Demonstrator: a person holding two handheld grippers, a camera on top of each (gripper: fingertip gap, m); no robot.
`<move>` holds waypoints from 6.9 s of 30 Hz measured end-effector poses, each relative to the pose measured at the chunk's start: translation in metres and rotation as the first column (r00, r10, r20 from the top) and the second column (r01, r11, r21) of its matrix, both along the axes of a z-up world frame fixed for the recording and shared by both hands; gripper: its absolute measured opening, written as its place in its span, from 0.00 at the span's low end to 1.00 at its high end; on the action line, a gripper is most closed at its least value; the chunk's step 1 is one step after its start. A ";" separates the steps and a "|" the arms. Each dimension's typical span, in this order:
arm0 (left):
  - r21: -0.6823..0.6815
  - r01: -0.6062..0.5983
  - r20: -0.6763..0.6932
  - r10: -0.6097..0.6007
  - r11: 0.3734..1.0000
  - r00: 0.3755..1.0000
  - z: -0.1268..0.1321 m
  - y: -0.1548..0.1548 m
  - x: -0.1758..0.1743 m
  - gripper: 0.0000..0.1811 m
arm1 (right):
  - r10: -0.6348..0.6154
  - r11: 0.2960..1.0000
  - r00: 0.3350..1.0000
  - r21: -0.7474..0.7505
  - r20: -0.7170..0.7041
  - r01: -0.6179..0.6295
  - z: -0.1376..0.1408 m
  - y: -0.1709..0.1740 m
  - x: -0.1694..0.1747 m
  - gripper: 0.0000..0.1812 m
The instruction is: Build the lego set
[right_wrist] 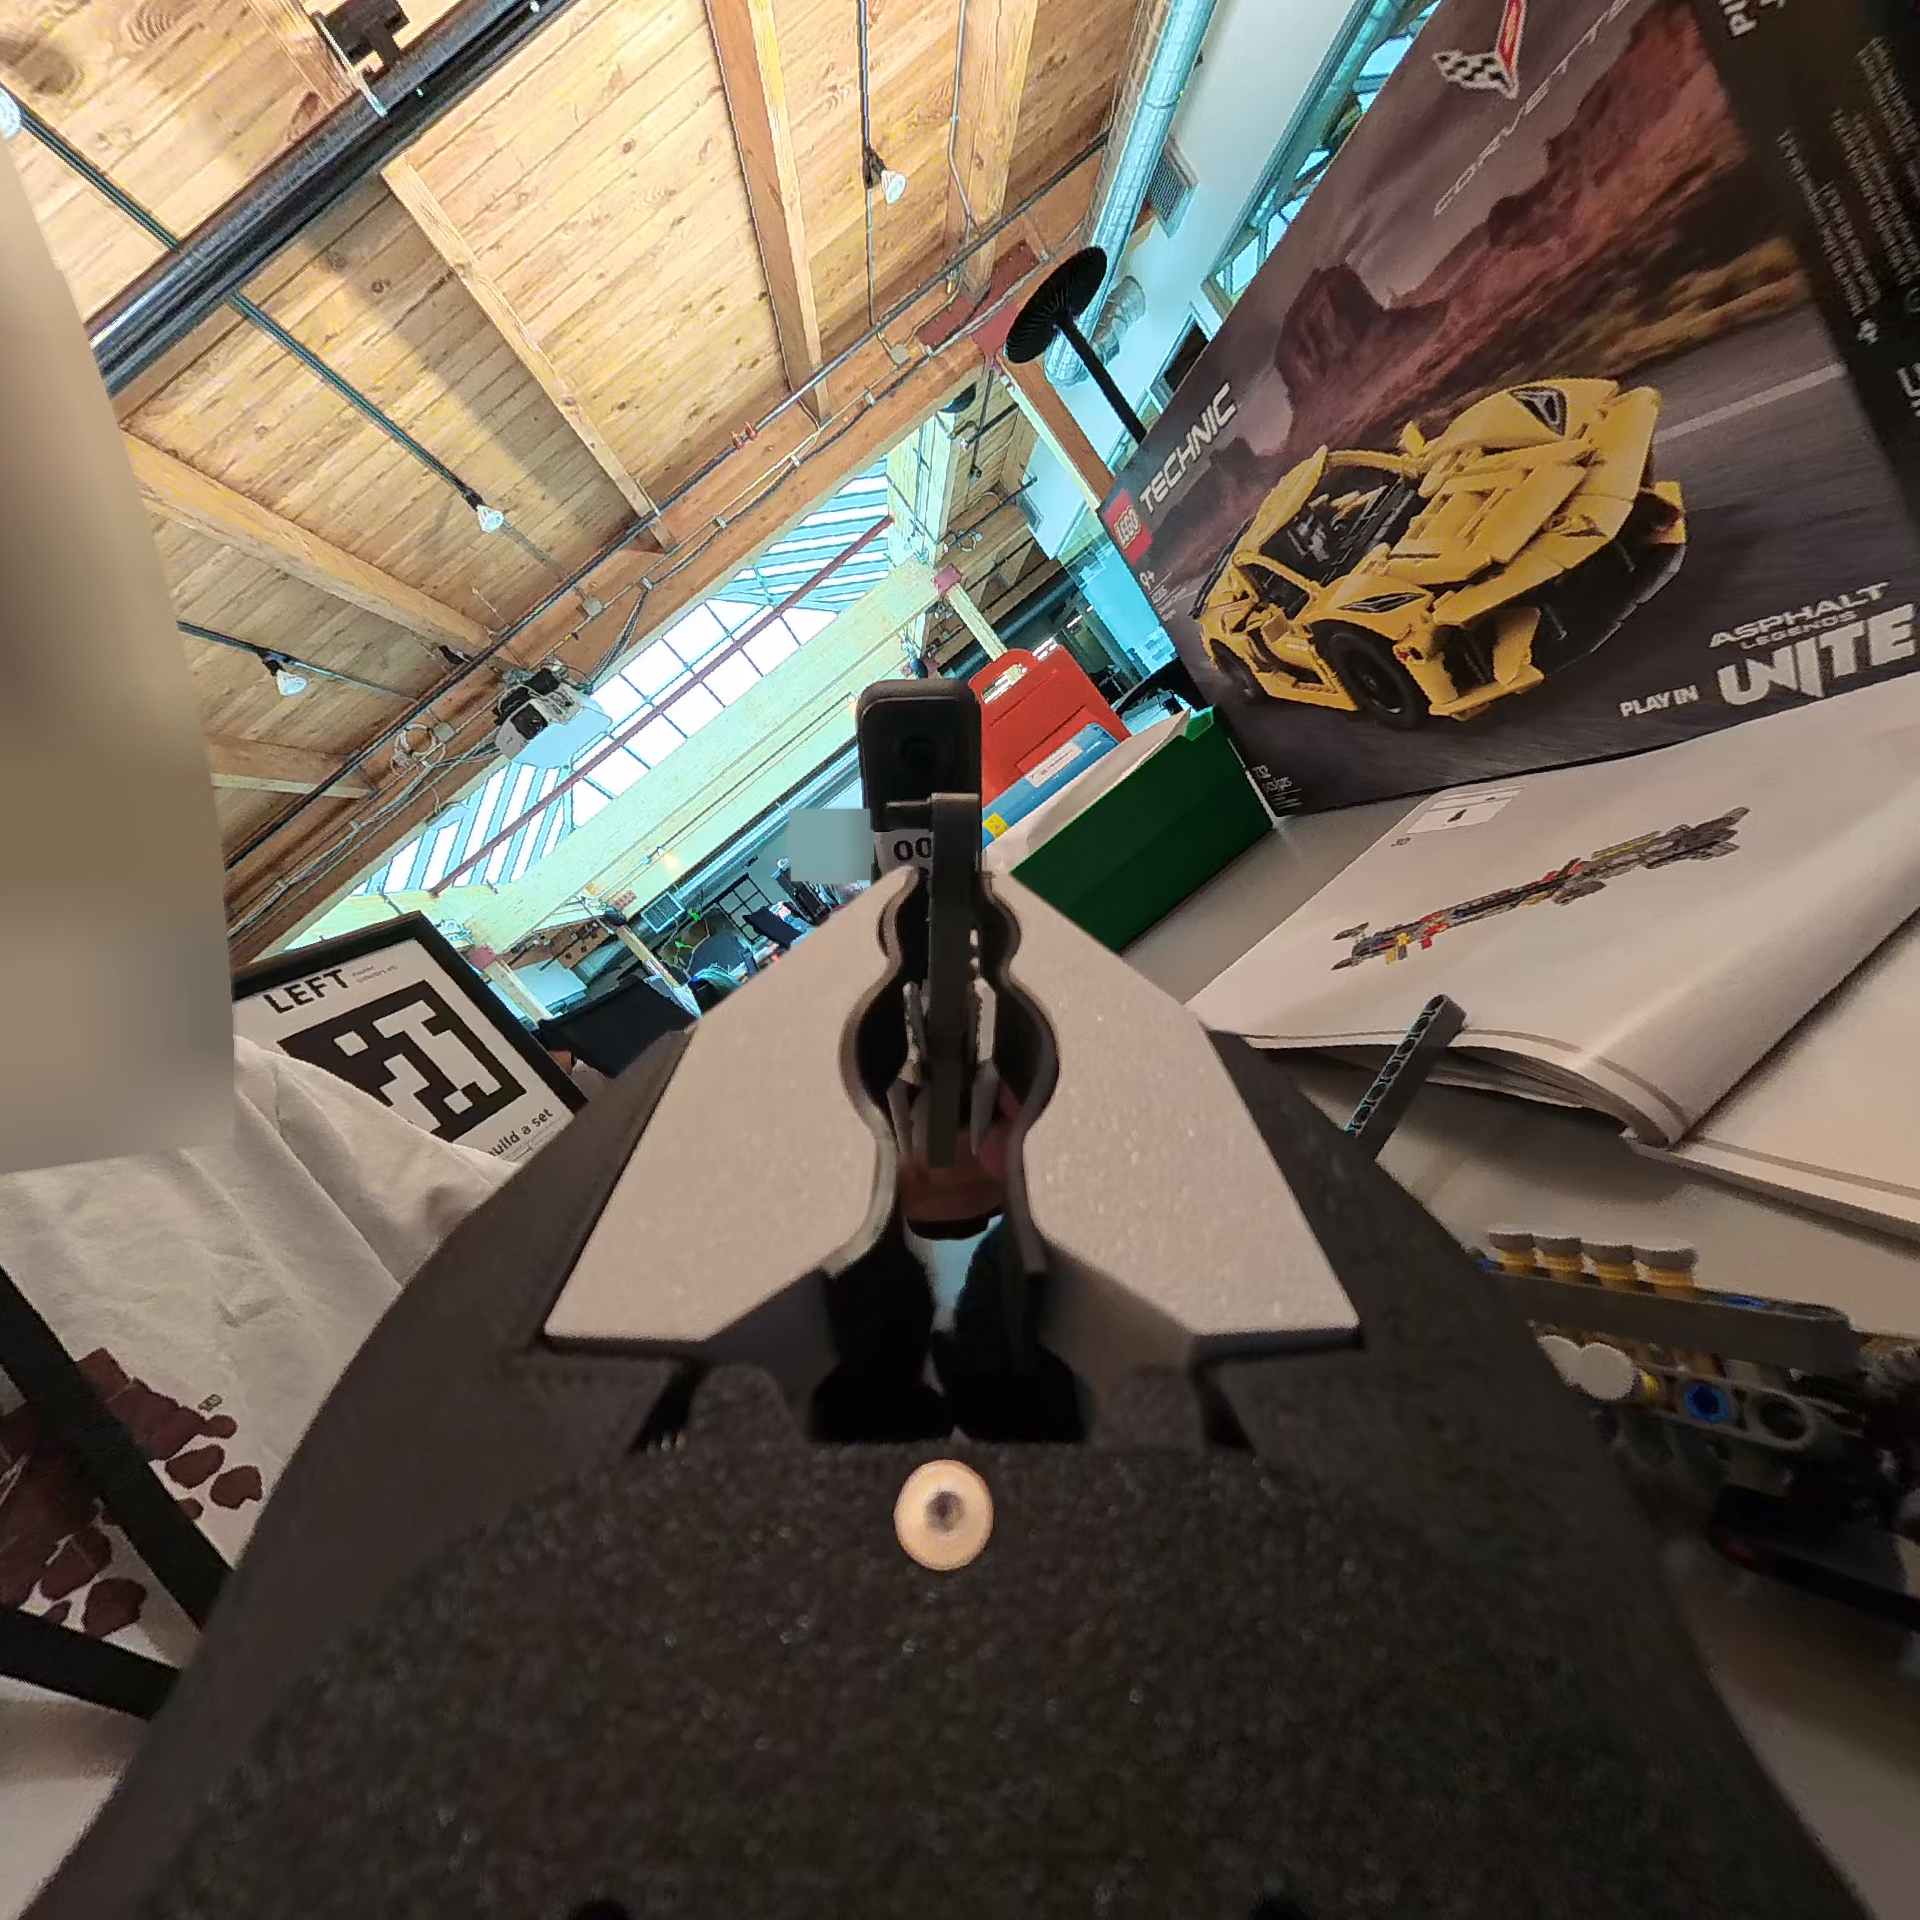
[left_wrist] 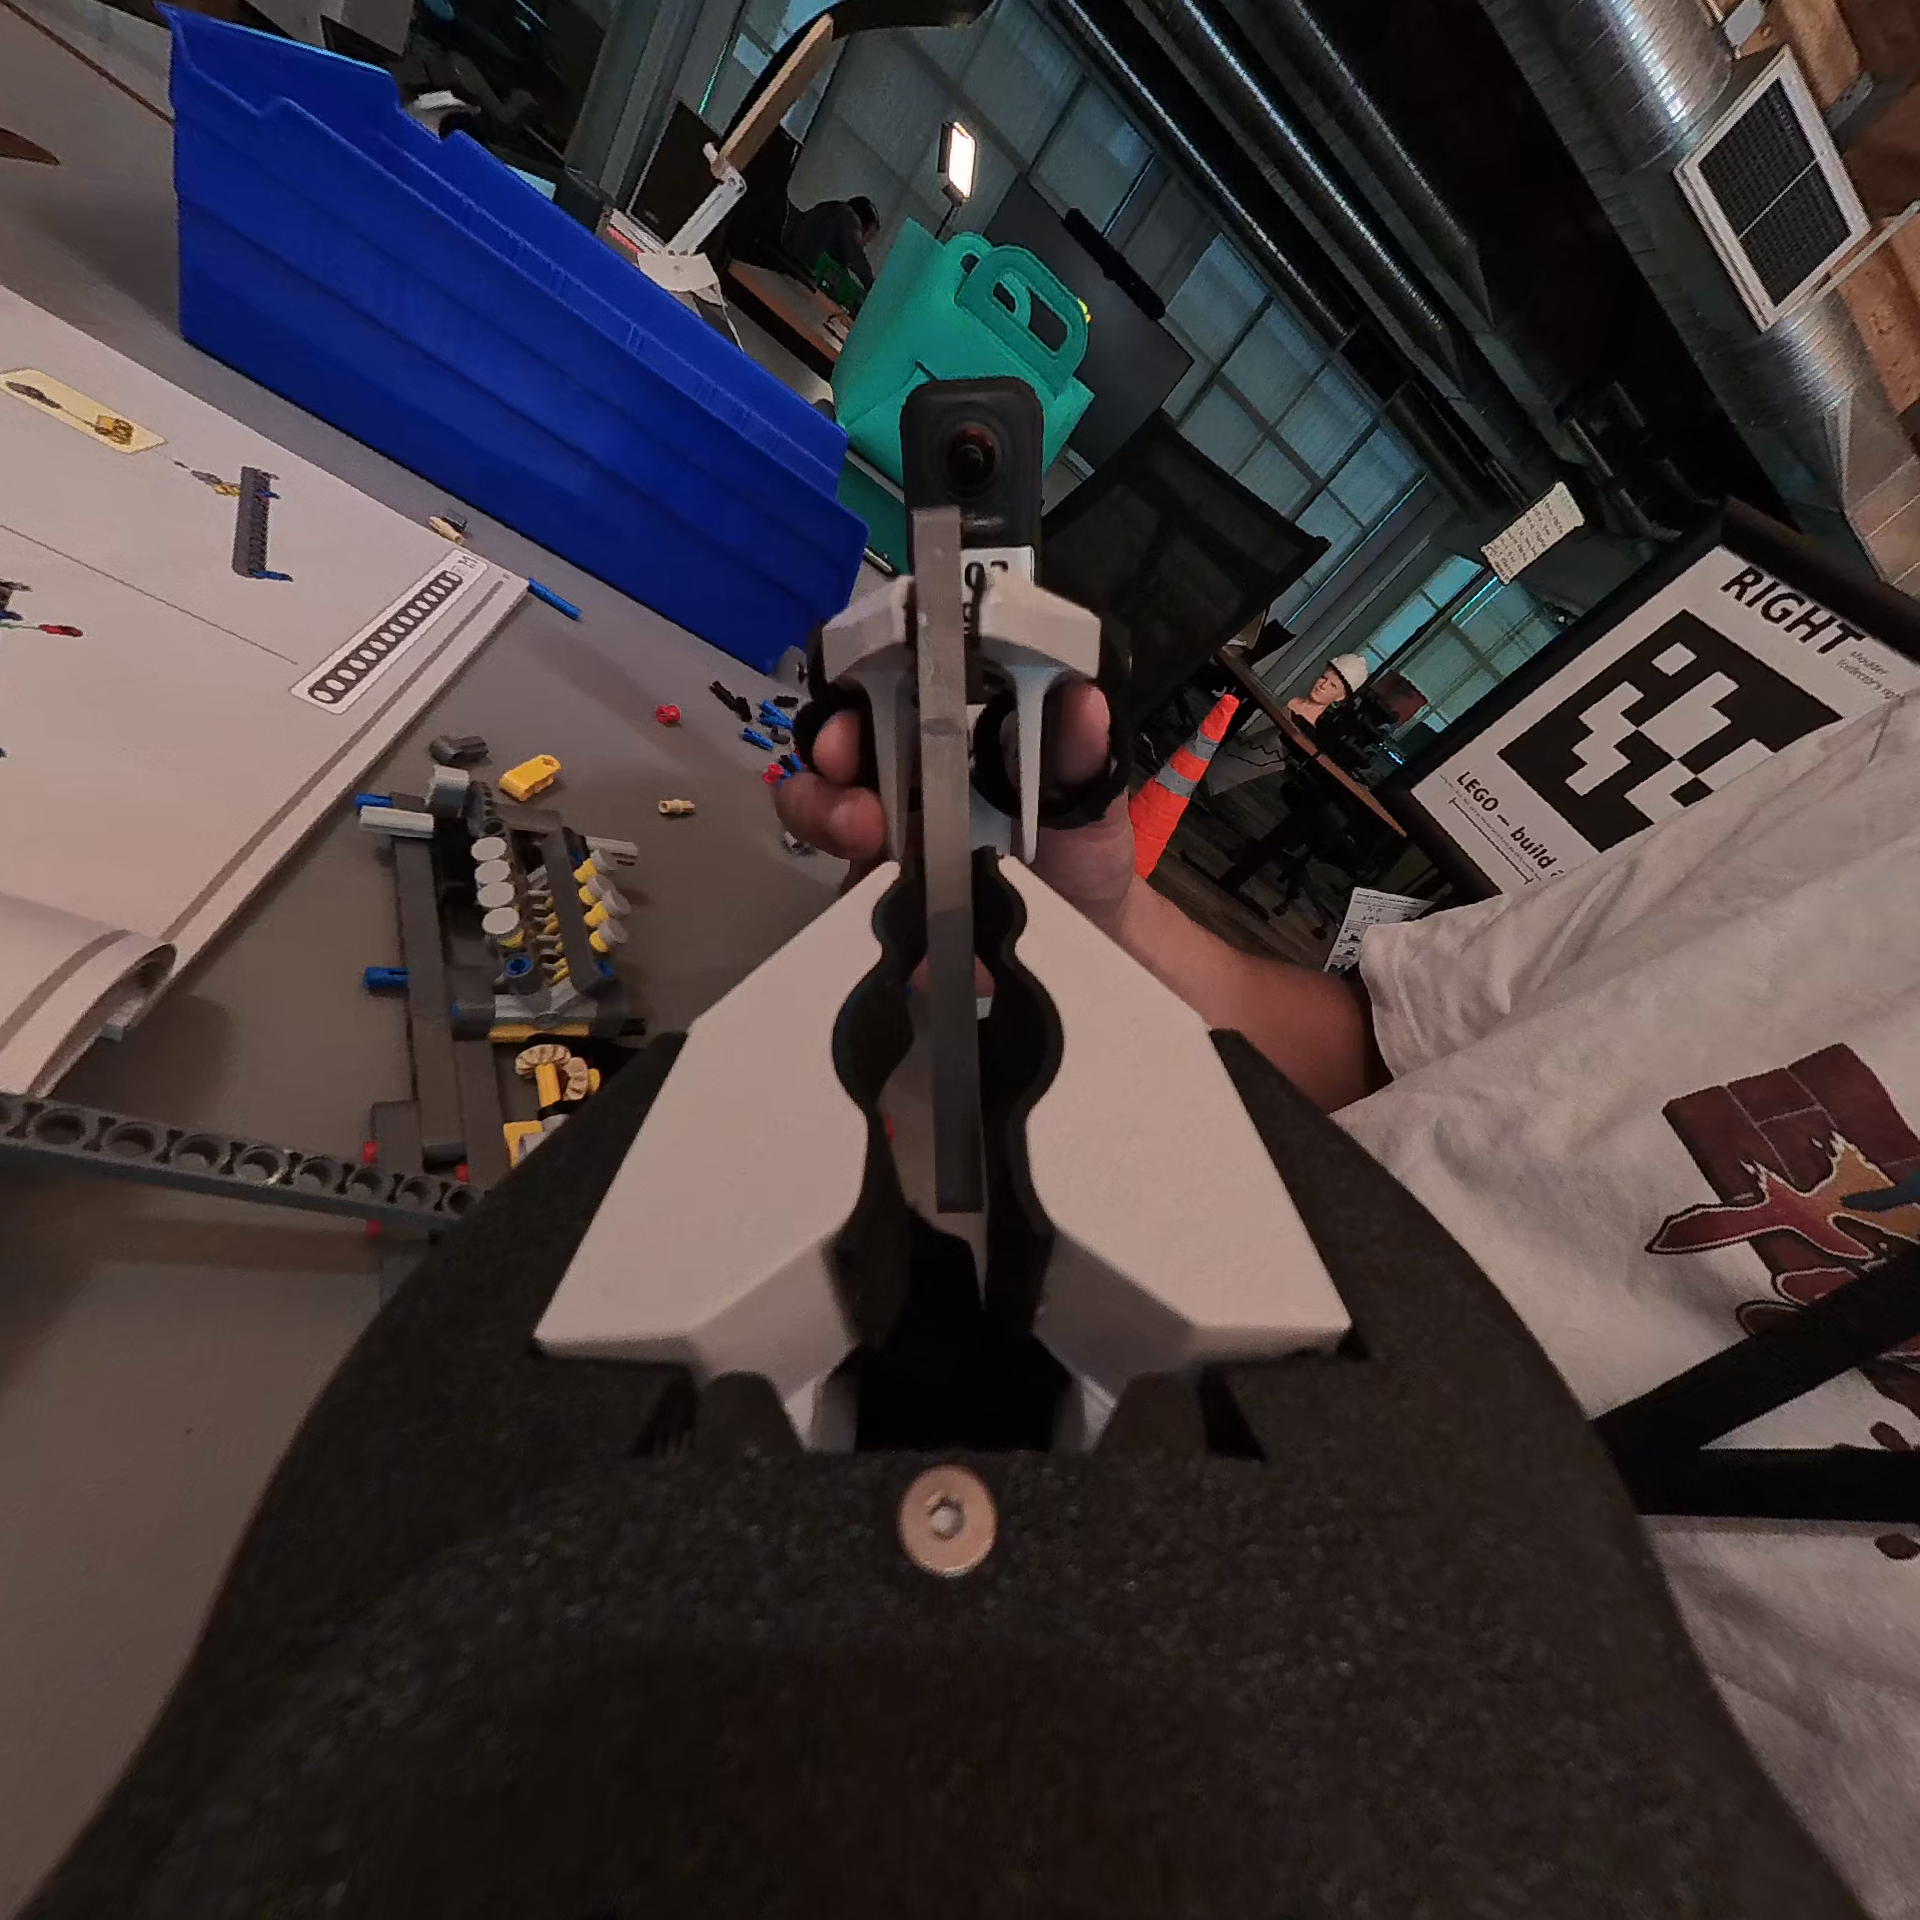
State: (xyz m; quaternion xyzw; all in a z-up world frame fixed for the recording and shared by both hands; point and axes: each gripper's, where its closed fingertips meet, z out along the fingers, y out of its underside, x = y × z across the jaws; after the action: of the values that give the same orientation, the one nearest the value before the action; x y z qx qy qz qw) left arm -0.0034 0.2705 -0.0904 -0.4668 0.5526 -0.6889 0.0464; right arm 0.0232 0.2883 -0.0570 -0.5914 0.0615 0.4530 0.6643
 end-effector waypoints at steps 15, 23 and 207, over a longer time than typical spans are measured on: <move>-0.006 0.001 0.002 -0.001 1.000 1.000 0.001 0.001 0.000 0.04 | 0.002 1.000 0.999 -0.007 0.034 -0.002 -0.002 0.001 -0.004 0.04; -0.004 -0.002 0.002 0.002 1.000 1.000 0.001 0.001 0.000 0.04 | 0.006 1.000 0.999 -0.009 0.037 -0.006 -0.003 0.001 -0.004 0.04; 0.828 -0.405 0.386 0.129 0.389 0.913 -0.037 0.002 0.020 0.04 | 0.261 0.729 0.545 -0.533 0.797 0.430 -0.154 -0.111 0.082 0.02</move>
State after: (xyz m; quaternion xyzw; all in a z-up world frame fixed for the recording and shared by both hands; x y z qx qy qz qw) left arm 0.0167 0.2725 -0.1273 -0.3596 0.7370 -0.3284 0.4687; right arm 0.1054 0.1769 -0.2109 -0.9265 -0.0693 0.0246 0.3690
